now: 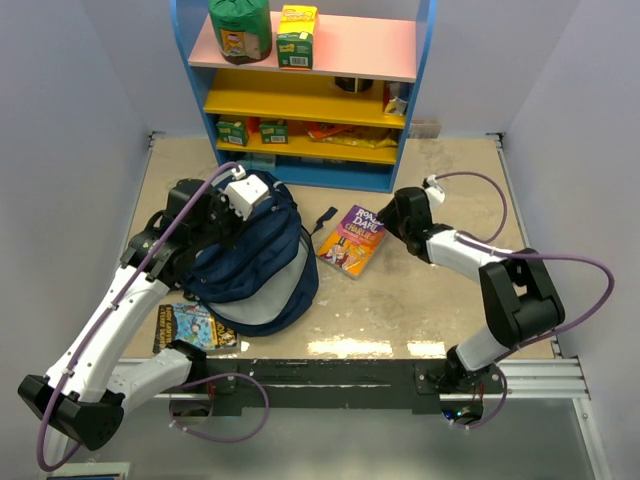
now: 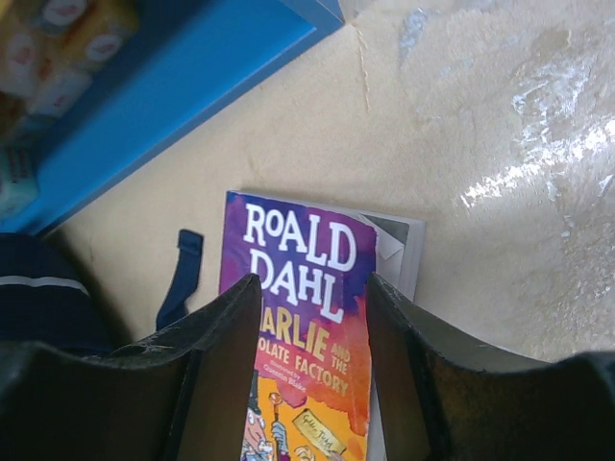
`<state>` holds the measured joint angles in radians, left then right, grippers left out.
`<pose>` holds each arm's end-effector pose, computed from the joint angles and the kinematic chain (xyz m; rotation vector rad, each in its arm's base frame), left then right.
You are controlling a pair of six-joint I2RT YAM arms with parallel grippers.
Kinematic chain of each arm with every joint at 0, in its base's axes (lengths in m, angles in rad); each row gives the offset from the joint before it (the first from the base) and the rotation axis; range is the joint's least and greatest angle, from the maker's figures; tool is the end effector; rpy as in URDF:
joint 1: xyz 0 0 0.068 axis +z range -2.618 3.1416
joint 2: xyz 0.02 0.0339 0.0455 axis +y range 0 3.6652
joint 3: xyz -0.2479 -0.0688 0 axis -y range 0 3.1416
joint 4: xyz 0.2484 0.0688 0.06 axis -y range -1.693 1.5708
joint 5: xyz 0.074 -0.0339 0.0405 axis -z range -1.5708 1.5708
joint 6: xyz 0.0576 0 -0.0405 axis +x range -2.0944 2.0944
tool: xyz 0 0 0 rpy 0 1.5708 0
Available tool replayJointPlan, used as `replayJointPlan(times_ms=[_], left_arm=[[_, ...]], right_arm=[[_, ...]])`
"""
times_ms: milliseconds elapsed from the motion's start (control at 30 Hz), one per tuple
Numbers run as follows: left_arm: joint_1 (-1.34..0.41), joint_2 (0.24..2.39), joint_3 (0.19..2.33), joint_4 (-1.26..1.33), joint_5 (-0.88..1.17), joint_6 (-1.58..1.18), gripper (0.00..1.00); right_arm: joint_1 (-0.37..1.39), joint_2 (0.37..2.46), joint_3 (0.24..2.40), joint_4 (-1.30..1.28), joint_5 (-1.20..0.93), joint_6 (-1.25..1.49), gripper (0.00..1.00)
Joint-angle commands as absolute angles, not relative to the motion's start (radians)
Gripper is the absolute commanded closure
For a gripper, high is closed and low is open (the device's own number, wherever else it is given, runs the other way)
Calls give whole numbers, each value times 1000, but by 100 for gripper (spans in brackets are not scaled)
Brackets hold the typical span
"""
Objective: Pack the student bag
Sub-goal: Pick up the book from the center of the board.
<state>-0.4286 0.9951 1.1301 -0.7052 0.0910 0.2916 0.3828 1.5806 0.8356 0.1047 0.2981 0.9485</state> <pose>0.2104 -0.1019 0.3434 0.8050 1.9867 -0.1775 0.3302 0.1147 0.1600 0.7747 2.0703 0.4230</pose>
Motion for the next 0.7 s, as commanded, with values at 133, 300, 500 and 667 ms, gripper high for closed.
replayJointPlan(times_ms=[133,300,500,667], left_arm=[[-429,968,1152,-623,81,298,100],[-428,973,1152,-623,80,299,100],[-428,974,1150,-621,74,301,100],[-428,977,1152,-620,72,301,100]], right_arm=[[376,1529,858,83,344,922,48],[373,1545,868,74,348,916,48],[370,1572,871,90,341,913,47],[368,1604,874,107,333,913,47]])
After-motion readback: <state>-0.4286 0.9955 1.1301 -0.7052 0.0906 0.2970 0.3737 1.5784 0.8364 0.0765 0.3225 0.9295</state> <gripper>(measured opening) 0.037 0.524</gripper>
